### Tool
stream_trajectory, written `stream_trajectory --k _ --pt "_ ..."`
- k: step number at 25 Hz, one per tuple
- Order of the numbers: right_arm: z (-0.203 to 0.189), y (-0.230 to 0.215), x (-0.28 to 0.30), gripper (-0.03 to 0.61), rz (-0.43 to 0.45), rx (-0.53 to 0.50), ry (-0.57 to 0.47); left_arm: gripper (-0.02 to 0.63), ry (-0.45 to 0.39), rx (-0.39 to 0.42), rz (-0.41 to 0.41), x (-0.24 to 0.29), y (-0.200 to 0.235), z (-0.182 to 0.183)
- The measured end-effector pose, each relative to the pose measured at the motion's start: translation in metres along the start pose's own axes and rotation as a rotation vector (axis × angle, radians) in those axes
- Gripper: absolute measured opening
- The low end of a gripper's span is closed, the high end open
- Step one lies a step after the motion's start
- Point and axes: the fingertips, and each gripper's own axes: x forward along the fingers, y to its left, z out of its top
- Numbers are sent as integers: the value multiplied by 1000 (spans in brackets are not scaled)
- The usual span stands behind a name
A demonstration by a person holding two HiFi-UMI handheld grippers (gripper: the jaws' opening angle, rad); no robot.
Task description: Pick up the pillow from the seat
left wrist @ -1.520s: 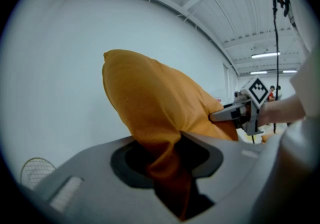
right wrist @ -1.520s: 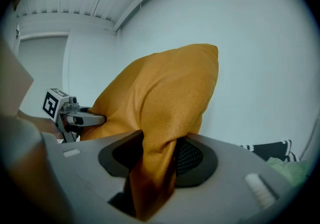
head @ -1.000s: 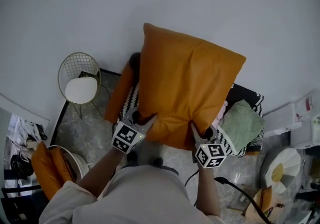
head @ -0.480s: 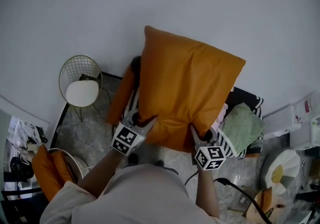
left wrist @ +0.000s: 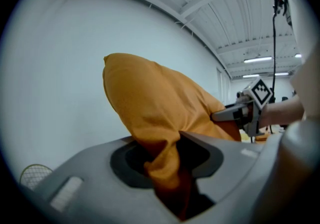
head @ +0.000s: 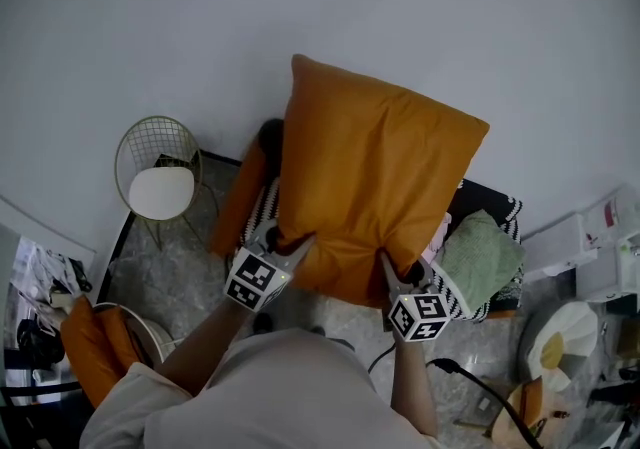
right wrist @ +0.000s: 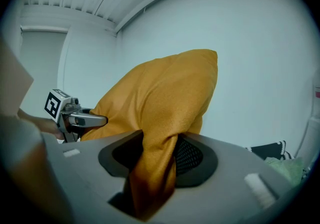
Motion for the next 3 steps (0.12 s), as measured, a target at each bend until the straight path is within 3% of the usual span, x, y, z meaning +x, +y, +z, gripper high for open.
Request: stream_trajectory --k 3 --pt "-5 2 -7 190 -6 10 6 149 16 3 -6 -2 -4 -4"
